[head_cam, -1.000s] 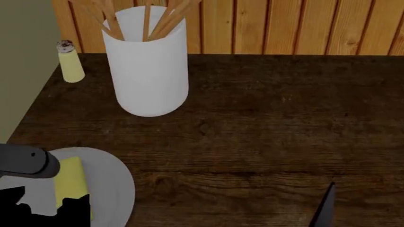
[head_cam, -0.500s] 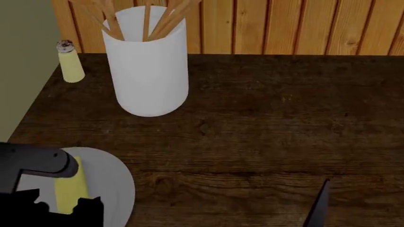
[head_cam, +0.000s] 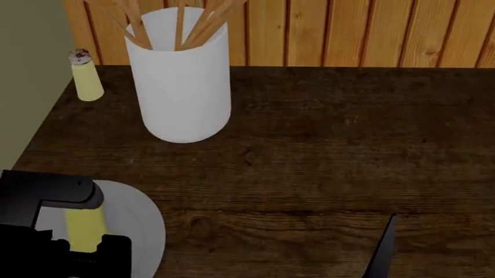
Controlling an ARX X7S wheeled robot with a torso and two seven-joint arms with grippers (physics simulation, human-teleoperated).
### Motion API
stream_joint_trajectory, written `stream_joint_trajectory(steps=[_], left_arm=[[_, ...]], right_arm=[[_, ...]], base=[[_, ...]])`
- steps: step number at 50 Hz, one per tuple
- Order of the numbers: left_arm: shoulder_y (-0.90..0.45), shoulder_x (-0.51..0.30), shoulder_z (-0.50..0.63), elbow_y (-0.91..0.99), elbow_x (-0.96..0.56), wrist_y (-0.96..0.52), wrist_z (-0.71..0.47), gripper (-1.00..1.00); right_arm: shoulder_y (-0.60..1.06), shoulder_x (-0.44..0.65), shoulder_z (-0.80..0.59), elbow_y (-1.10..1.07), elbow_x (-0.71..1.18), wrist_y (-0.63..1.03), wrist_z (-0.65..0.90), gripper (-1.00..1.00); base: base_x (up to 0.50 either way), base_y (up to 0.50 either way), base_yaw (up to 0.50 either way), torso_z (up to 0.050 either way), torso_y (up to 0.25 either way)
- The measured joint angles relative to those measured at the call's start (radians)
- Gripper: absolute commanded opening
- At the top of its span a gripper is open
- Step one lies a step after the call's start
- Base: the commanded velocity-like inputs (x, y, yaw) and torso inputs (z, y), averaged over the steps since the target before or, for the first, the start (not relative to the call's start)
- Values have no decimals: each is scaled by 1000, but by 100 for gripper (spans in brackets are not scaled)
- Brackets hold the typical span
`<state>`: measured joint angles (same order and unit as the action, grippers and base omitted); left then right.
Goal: Pick the butter stick from the counter and place it in the microwave.
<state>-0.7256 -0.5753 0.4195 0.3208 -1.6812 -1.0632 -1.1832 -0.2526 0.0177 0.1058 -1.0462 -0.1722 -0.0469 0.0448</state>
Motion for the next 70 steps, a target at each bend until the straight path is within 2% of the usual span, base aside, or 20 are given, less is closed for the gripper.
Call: stream_joint_trajectory(steps=[19, 41, 42, 70], left_arm=[[-4, 27, 42, -92, 92, 14, 91, 100], [5, 33, 63, -124, 141, 42, 143, 100], [5, 33, 64, -125, 142, 43, 143, -100], [17, 13, 50, -71, 171, 65, 143, -100]], right_arm=[[7, 0, -5, 0, -13, 12, -1, 100], [15, 0, -14, 1, -23, 23, -2, 100], [16, 0, -14, 1, -24, 24, -2, 100], [43, 0, -24, 0, -29, 49, -14, 100]], base=[[0, 0, 0, 0, 0], [1, 0, 0, 0, 0], [0, 0, 0, 0, 0], [0, 0, 0, 0, 0]])
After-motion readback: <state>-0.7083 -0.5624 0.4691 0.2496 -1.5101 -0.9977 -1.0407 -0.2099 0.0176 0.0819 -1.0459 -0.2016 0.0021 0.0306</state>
